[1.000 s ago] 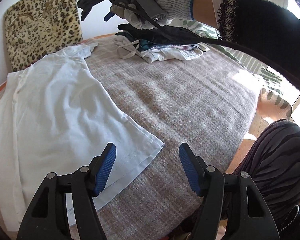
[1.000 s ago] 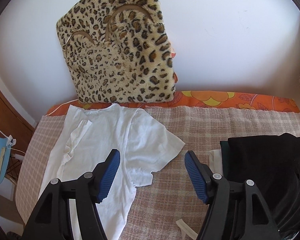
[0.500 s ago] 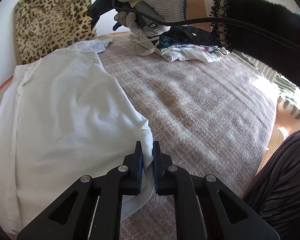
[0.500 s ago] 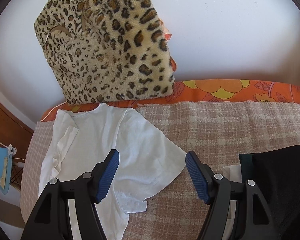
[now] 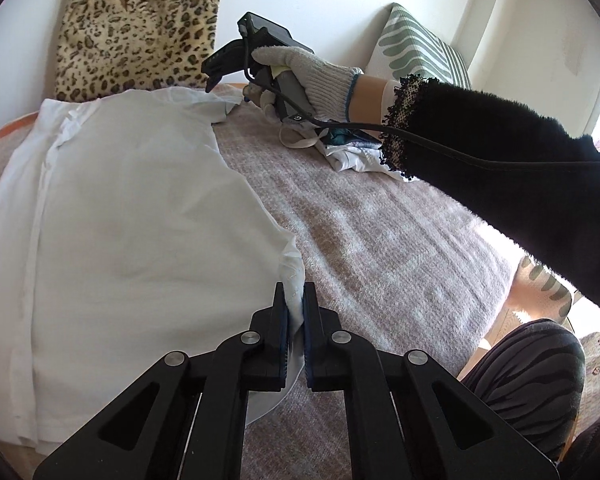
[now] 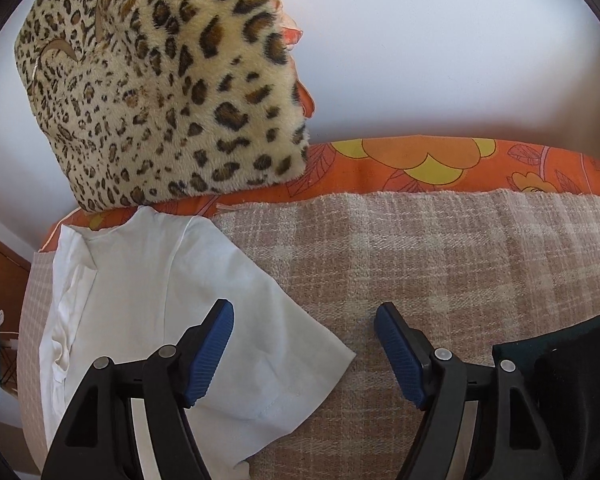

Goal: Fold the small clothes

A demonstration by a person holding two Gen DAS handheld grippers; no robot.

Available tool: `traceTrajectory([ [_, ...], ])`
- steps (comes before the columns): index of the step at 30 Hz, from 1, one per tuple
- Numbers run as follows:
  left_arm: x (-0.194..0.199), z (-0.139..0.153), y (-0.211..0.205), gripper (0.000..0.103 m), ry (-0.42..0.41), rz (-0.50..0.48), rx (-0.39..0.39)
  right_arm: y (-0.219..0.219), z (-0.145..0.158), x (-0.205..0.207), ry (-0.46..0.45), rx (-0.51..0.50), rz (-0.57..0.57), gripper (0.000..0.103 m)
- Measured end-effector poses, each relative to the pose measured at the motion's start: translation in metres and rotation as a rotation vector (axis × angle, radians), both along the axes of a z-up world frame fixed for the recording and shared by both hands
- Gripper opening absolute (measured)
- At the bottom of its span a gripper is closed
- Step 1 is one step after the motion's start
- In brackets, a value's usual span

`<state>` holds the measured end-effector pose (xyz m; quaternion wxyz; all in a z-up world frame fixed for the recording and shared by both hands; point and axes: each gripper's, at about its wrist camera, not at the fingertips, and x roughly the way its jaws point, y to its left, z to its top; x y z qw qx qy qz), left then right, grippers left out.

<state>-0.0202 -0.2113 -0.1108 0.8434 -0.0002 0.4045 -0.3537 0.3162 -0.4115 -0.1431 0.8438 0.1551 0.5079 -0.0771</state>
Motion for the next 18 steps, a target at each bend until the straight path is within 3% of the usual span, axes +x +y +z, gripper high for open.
traceTrajectory([
  [5, 0.003, -0.002, 0.005, 0.004, 0.022, 0.004, -0.028, 0.01, -0.005, 0.002, -0.005, -0.035, 0.039, 0.073],
  [7, 0.003, -0.002, 0.006, 0.004, 0.021, 0.004, -0.038, 0.019, -0.006, 0.005, -0.001, -0.071, 0.064, 0.06],
  [9, 0.004, -0.001, 0.009, 0.004, 0.021, 0.01, -0.054, 0.026, -0.007, 0.007, 0.007, -0.107, 0.083, 0.03],
  [10, 0.005, -0.001, 0.01, 0.004, 0.022, 0.013, -0.061, 0.028, -0.007, 0.007, 0.009, -0.12, 0.084, 0.024],
  [11, 0.005, -0.001, 0.013, 0.004, 0.023, 0.018, -0.072, 0.029, -0.006, 0.008, 0.011, -0.113, 0.088, 0.007],
  [12, 0.005, 0.0, 0.015, 0.004, 0.024, 0.023, -0.082, 0.03, -0.005, 0.008, 0.012, -0.097, 0.084, 0.002],
  [18, 0.004, -0.003, 0.03, 0.004, 0.041, 0.048, -0.127, 0.034, 0.025, 0.014, -0.029, -0.103, 0.07, 0.0],
])
